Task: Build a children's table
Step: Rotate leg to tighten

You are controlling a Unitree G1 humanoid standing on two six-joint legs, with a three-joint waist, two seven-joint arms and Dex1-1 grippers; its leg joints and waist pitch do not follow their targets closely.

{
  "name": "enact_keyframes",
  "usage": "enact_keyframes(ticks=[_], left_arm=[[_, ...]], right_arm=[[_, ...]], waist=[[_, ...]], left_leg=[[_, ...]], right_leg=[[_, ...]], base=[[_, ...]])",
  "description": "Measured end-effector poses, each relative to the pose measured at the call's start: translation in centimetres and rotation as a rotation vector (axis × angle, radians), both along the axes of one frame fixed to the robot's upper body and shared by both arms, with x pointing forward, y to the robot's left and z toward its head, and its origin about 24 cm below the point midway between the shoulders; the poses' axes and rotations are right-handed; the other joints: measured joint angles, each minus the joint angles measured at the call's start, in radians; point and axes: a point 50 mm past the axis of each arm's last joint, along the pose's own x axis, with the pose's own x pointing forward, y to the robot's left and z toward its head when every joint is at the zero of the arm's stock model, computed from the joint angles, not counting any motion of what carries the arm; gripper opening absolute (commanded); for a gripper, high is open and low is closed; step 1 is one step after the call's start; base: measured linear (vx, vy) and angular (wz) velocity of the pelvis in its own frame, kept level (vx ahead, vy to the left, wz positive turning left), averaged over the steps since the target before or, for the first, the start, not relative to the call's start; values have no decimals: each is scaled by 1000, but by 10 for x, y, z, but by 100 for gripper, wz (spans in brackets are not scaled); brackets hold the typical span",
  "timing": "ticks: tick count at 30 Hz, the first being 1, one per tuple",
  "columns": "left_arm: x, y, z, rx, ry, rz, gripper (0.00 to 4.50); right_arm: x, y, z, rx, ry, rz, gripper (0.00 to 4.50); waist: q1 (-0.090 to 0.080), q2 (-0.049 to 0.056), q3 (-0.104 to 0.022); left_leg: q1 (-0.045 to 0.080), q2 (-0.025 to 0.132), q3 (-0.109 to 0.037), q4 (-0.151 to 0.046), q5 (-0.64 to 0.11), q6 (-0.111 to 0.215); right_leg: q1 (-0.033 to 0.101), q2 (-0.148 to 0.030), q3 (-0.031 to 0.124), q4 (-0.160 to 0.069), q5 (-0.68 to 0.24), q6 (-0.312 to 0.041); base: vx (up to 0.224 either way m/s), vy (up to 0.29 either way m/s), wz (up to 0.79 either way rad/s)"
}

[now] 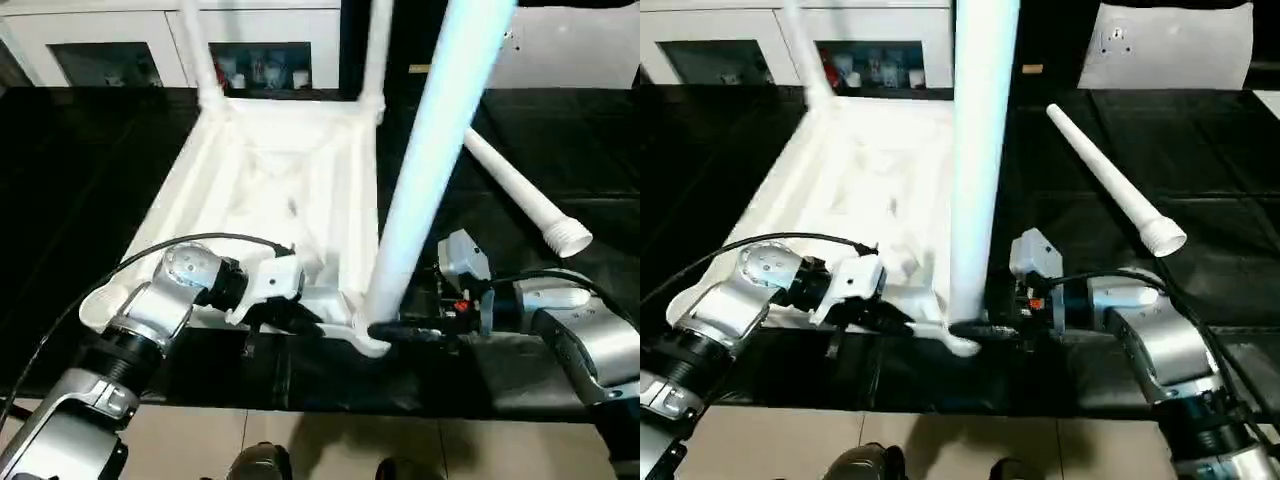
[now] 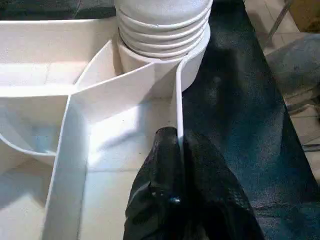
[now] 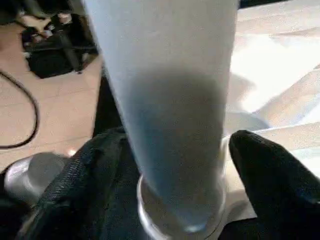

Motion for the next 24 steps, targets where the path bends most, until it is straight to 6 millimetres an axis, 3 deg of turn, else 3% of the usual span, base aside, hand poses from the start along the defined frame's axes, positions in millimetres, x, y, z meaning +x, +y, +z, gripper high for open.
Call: enact_keyframes(ticks=[17,24], left_arm=[[0,0,-1,-5,-3,-23,0],[2,-2,-2,-21,40,26,0]], right_arm=[[0,-5,-2,-23,33,16,215],[-2,-1,-6,31,76,-46,197]], waist=[[5,-1,-1],[6,-1,-1]], left_leg=[[0,0,0,1,0,0],[0,0,0,1,0,0]], right_leg=[[0,0,0,0,0,0],[1,0,0,1,0,0]], base=[[0,0,0],[0,0,0]])
